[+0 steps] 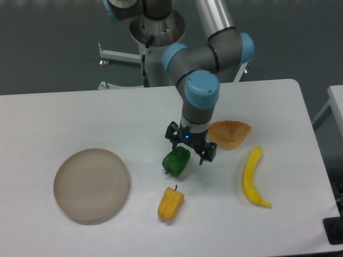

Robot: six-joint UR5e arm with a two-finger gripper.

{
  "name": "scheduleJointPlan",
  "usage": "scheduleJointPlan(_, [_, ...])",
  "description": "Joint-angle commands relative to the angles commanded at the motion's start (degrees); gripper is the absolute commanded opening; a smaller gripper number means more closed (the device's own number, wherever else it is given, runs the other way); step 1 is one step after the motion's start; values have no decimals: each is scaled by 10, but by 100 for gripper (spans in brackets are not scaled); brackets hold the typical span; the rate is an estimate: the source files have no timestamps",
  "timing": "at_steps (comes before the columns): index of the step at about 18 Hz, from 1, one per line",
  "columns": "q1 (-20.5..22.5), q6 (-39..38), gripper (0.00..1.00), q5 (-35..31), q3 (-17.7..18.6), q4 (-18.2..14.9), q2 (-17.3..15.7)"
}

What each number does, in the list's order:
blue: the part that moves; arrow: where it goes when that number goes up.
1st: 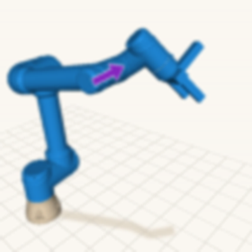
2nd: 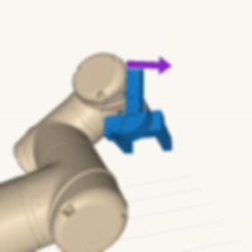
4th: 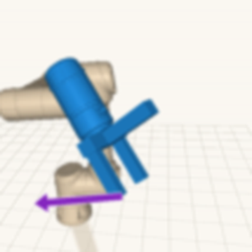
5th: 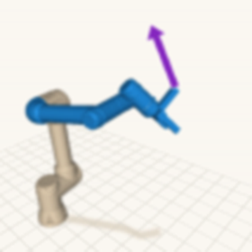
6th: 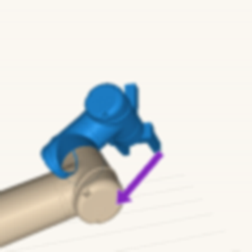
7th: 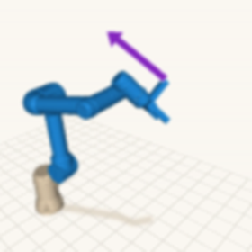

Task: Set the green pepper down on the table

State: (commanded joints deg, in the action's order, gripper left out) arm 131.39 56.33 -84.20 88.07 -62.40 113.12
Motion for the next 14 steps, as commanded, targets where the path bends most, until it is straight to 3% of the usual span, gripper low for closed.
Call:
scheduleJointPlan(3, [21,47,100,-1,-15,-14,-4])
scheduleJointPlan(10, [62,171,100,-5,-40,-12,4])
scheduleJointPlan(14, [69,182,100,-5,-46,-10,3])
